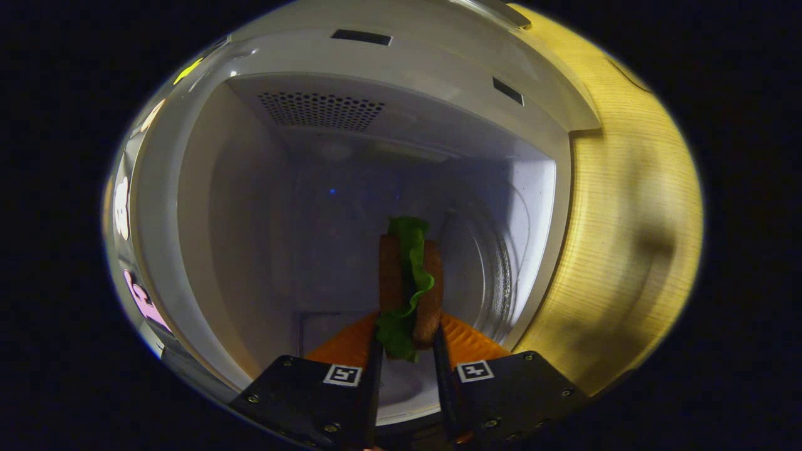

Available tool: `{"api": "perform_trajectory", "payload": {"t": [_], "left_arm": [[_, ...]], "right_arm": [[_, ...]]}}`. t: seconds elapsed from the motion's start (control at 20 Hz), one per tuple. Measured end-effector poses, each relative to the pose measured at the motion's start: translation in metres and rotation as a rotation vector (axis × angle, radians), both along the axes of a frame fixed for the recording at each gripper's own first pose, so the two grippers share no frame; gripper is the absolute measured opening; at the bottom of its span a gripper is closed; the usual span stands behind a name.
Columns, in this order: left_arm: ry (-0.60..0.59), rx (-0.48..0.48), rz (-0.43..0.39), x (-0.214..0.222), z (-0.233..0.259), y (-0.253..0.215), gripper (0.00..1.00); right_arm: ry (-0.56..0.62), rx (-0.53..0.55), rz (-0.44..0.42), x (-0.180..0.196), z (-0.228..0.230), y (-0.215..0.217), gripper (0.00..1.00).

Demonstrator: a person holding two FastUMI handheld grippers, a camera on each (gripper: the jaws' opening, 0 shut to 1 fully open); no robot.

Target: Open the microwave oven with the left hand, put the food in, and close the microwave oven.

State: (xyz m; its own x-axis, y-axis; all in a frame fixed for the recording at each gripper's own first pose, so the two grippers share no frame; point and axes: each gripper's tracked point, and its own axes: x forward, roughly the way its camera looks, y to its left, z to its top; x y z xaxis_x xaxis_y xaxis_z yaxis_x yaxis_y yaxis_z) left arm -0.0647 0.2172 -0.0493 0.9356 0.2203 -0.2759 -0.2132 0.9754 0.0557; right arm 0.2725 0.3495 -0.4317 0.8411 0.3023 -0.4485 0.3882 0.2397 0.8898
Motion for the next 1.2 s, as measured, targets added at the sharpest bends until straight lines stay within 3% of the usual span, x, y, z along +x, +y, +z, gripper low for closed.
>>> {"api": "perform_trajectory", "payload": {"t": [0.05,0.15,0.4,0.75,0.95,1.2], "left_arm": [[-0.001,-0.004,-0.01,0.001,-0.001,-0.003,0.94],[-0.005,-0.01,-0.025,-0.001,-0.006,-0.006,0.94],[-0.023,-0.028,-0.063,0.001,-0.006,-0.019,0.94],[-0.047,-0.048,-0.111,0.0,-0.007,-0.03,0.94],[-0.03,-0.055,-0.144,-0.003,-0.017,-0.036,0.94],[-0.038,-0.064,-0.193,0.004,-0.017,-0.048,0.94]], "right_arm": [[0.013,-0.002,0.029,-0.003,-0.001,0.003,0.56],[0.038,-0.01,0.082,-0.01,-0.006,0.007,0.97],[0.038,-0.037,0.143,-0.035,0.005,-0.004,0.97],[-0.109,-0.176,0.302,-0.065,0.036,-0.038,0.96],[-0.201,-0.33,0.386,-0.086,0.052,-0.068,0.97],[-0.343,-0.603,0.491,-0.115,0.097,-0.108,0.97]]}}
